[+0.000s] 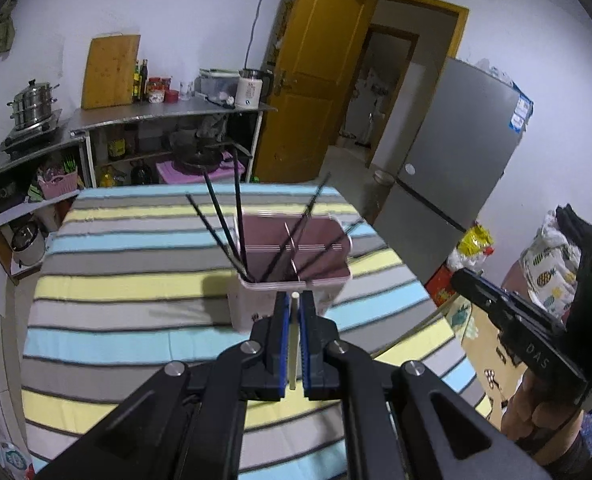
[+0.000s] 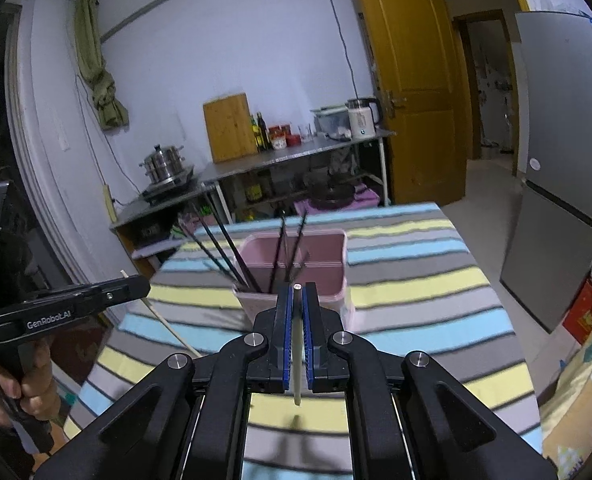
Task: Organize utensils
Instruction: 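Carry the left tool's wooden chopstick above the basket while the right tool carries its own there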
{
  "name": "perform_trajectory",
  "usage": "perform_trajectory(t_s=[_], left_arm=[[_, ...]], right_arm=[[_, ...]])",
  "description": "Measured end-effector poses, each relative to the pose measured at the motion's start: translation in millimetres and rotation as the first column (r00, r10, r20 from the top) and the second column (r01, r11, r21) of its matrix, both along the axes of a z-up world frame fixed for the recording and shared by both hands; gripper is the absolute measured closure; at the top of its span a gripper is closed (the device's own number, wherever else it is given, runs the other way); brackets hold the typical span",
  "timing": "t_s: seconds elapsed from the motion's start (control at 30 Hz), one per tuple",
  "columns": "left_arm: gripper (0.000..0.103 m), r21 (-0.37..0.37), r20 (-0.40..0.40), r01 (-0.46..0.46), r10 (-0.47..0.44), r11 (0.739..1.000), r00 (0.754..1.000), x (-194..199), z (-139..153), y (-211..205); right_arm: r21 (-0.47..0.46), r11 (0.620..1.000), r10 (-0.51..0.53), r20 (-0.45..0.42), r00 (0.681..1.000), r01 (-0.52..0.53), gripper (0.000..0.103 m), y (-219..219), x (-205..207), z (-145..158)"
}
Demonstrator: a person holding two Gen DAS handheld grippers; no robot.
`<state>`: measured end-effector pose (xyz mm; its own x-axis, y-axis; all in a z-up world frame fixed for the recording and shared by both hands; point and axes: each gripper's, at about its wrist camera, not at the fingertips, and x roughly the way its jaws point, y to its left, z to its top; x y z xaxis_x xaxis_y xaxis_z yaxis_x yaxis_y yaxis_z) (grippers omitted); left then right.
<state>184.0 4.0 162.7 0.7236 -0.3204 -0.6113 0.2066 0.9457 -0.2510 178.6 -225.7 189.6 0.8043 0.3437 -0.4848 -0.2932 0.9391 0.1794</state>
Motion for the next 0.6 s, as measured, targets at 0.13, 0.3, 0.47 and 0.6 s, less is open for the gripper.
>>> perform_trajectory(t_s=[0.13,0.3,0.47,0.6], left_arm=[[0.098,-0.009,0.041,-0.018,0.018,1.000,0.999,11.0,17.2,3.9],[0.098,-0.017,0.076,-0.042,0.043,0.999,0.996,26.8,34.8,10.5],[0.098,-0.033,0.105,-0.058,0.061,0.998,0.993,42.2,49.1,13.0],[0.098,-0.044,0.117,-0.067,0.072,0.997,0.991,55.7,52.9,16.3]], right_arm=[[0.017,1.000,0.012,0.042,0.999,-0.013,0.098,10.0,12.2,15.4],[0.035,0.999,0.015,0.079,0.997,-0.018,0.098,19.9,30.3,29.5],[0.051,0.999,0.014,0.107,0.994,-0.019,0.098,27.3,44.4,38.2],[0.054,0.998,0.008,0.116,0.993,-0.014,0.098,30.1,57.5,38.9]])
